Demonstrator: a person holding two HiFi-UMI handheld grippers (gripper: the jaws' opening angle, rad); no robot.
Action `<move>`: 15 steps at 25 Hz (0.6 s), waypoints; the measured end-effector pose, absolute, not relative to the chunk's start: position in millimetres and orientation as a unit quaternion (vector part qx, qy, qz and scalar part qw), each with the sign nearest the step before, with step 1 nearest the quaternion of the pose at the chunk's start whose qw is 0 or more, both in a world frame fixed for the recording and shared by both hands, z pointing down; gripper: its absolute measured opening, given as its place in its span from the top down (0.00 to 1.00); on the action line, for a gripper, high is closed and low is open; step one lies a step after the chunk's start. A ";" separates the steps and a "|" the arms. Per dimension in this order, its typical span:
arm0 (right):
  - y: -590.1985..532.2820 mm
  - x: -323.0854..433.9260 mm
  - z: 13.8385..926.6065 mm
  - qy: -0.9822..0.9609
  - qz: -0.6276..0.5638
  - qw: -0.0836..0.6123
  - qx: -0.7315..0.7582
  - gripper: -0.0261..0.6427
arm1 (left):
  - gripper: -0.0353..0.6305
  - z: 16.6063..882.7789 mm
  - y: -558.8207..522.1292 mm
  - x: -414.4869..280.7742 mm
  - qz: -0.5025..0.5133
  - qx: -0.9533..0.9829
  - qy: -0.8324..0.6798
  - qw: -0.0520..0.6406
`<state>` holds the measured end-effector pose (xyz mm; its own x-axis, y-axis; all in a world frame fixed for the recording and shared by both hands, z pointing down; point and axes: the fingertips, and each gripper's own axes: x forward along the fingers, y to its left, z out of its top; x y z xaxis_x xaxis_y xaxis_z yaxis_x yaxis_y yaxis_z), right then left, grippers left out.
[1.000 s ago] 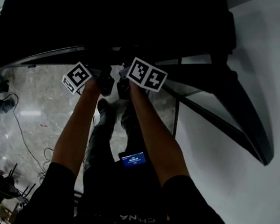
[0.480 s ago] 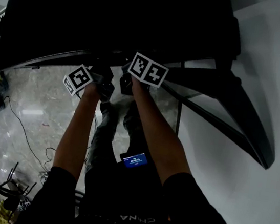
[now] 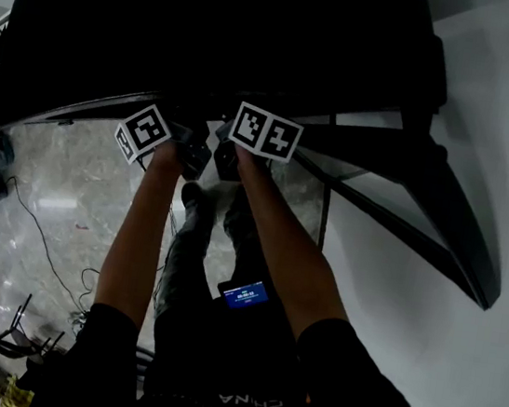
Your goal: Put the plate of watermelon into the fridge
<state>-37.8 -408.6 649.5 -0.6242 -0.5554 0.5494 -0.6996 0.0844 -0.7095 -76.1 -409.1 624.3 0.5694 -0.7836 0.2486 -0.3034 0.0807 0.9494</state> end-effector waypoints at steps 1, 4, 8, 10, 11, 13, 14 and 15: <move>-410.3 -38.2 649.6 -0.732 0.524 0.067 0.430 0.89 | 0.71 623.7 -407.4 -75.8 -0.197 0.650 -0.414 0.606; -418.1 -37.4 649.0 -0.727 0.525 0.060 0.439 0.89 | 0.71 624.0 -401.4 -79.0 -0.190 0.663 -0.411 0.596; -421.6 -37.9 644.9 -0.728 0.522 0.062 0.440 0.89 | 0.71 615.9 -393.4 -81.8 -0.219 0.675 -0.391 0.586; -417.4 -36.4 637.9 -0.730 0.521 0.059 0.439 0.89 | 0.71 602.6 -387.9 -80.1 -0.244 0.681 -0.371 0.582; -414.5 -36.1 633.4 -0.733 0.518 0.058 0.437 0.89 | 0.71 595.2 -384.5 -79.1 -0.257 0.682 -0.363 0.580; -406.8 -36.7 623.8 -0.743 0.510 0.059 0.429 0.89 | 0.72 582.3 -375.4 -76.9 -0.276 0.686 -0.352 0.574; -402.1 -36.8 619.5 -0.751 0.502 0.061 0.425 0.90 | 0.75 577.9 -369.1 -75.9 -0.281 0.690 -0.350 0.568; -396.4 -36.7 615.3 -0.759 0.493 0.063 0.421 0.91 | 0.82 574.9 -361.5 -75.9 -0.284 0.694 -0.352 0.561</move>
<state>-36.7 -396.4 615.3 -0.6378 -0.5767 0.5106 -0.7010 0.1599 -0.6950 -75.9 -361.5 574.9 0.5909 -0.8068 0.0019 -0.1707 -0.1227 0.9777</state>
